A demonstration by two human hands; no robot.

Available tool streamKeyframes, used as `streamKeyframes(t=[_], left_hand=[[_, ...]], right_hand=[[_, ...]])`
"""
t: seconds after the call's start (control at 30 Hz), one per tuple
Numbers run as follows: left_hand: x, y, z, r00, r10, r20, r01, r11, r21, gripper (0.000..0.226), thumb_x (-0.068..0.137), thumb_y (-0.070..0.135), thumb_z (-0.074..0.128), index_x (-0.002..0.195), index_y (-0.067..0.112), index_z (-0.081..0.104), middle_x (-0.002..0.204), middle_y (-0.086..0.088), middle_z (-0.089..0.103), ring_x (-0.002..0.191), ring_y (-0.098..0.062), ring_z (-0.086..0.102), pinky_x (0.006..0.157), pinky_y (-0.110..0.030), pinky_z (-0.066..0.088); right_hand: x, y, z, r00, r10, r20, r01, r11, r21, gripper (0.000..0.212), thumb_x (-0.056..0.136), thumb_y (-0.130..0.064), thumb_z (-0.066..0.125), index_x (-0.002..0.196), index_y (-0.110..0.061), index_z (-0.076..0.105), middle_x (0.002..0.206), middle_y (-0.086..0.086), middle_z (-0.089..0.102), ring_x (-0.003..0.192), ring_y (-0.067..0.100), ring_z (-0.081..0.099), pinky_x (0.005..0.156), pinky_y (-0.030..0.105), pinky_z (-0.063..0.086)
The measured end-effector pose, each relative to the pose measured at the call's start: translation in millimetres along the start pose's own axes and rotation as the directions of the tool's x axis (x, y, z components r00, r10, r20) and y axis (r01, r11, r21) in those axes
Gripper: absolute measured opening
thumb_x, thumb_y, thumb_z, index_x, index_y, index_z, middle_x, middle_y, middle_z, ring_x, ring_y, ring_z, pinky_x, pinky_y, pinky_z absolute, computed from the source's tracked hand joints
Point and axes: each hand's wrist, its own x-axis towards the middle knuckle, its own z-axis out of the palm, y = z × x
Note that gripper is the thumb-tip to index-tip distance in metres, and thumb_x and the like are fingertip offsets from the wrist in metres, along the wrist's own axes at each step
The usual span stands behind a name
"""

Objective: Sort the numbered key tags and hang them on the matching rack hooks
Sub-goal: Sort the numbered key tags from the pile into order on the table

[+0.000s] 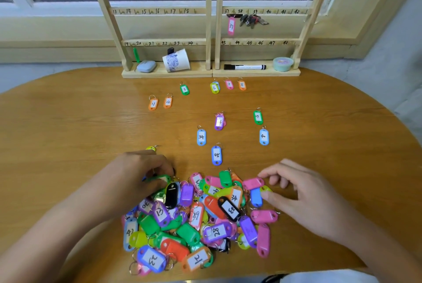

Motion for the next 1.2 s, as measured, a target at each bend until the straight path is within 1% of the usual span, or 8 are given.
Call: streamKeyframes(t=[0.2, 0.37, 0.53, 0.6, 0.7, 0.77, 1.0, 1.2], left_hand=[[3, 4, -4, 0.996, -0.092, 0.006, 0.093, 0.993, -0.069, 0.018, 0.092, 0.032, 0.084, 0.098, 0.046, 0.075, 0.094, 0.039, 0.069, 0.093, 0.008, 0.065, 0.072, -0.011, 0.047], [3, 6, -15, 0.983, -0.175, -0.05, 0.16, 0.962, -0.22, 0.012, 0.091, 0.03, 0.085, 0.091, 0.04, 0.078, 0.085, 0.023, 0.077, 0.082, -0.001, 0.071, 0.068, -0.016, 0.05], [12, 11, -25, 0.972, -0.23, -0.054, 0.173, 0.848, -0.501, 0.004, 0.096, 0.033, 0.079, 0.099, 0.032, 0.078, 0.087, 0.006, 0.082, 0.083, -0.04, 0.069, 0.082, -0.049, 0.056], [21, 14, -27, 0.968, -0.243, -0.055, 0.166, 0.793, -0.586, 0.005, 0.1, 0.03, 0.074, 0.102, 0.026, 0.076, 0.091, 0.0, 0.083, 0.077, -0.036, 0.064, 0.084, -0.058, 0.053], [39, 19, -28, 0.967, -0.253, -0.038, 0.156, 0.698, -0.699, 0.013, 0.107, 0.022, 0.064, 0.11, 0.01, 0.063, 0.097, -0.004, 0.084, 0.089, -0.021, 0.078, 0.081, -0.045, 0.048], [52, 24, -28, 0.969, -0.243, -0.039, 0.131, 0.642, -0.756, 0.02, 0.109, 0.022, 0.059, 0.111, 0.004, 0.052, 0.1, -0.009, 0.083, 0.091, -0.028, 0.081, 0.077, -0.042, 0.046], [77, 23, -19, 0.97, -0.238, -0.055, 0.062, 0.456, -0.888, 0.018, 0.108, 0.004, 0.053, 0.103, 0.015, 0.041, 0.096, -0.023, 0.079, 0.067, -0.03, 0.071, 0.051, -0.029, 0.041], [74, 12, -5, 0.964, -0.248, -0.099, 0.015, 0.421, -0.907, 0.019, 0.106, 0.011, 0.063, 0.115, 0.012, 0.046, 0.105, -0.019, 0.081, 0.074, -0.024, 0.075, 0.052, -0.023, 0.046]], right_hand=[[13, -9, 7, 0.999, -0.023, 0.026, 0.024, 1.0, -0.013, 0.023, 0.091, -0.032, 0.082, 0.107, -0.044, 0.073, 0.109, -0.018, 0.057, 0.105, 0.009, 0.058, 0.083, 0.014, 0.043], [21, -13, 6, 0.997, -0.081, 0.001, 0.08, 0.995, -0.063, 0.008, 0.096, -0.032, 0.076, 0.093, -0.04, 0.074, 0.102, -0.014, 0.058, 0.099, 0.013, 0.061, 0.078, 0.024, 0.048], [38, -18, -4, 0.999, -0.014, -0.041, 0.019, 0.992, 0.124, 0.017, 0.089, -0.053, 0.07, 0.096, -0.043, 0.081, 0.095, -0.012, 0.063, 0.085, 0.01, 0.059, 0.068, 0.016, 0.041], [50, -25, -7, 0.999, -0.002, -0.053, 0.014, 0.974, 0.227, 0.018, 0.089, -0.052, 0.07, 0.098, -0.042, 0.082, 0.09, -0.013, 0.063, 0.079, 0.007, 0.057, 0.067, 0.016, 0.04], [75, -34, -8, 1.0, -0.02, -0.024, 0.027, 0.947, 0.321, 0.024, 0.094, -0.055, 0.064, 0.096, -0.038, 0.081, 0.088, -0.005, 0.07, 0.08, 0.012, 0.062, 0.075, 0.03, 0.048], [93, -40, -6, 1.0, -0.024, 0.005, 0.02, 0.92, 0.391, 0.029, 0.098, -0.051, 0.06, 0.096, -0.03, 0.08, 0.087, -0.003, 0.074, 0.076, 0.01, 0.063, 0.07, 0.026, 0.047], [137, -41, 7, 0.997, 0.078, 0.003, -0.062, 0.757, 0.651, 0.019, 0.107, -0.02, 0.063, 0.105, -0.004, 0.074, 0.095, 0.01, 0.08, 0.081, 0.018, 0.07, 0.065, 0.029, 0.048], [134, -24, 18, 0.983, 0.168, -0.069, -0.06, 0.656, 0.752, 0.016, 0.099, -0.023, 0.072, 0.104, -0.01, 0.08, 0.095, 0.01, 0.076, 0.082, 0.018, 0.059, 0.066, 0.029, 0.043]])
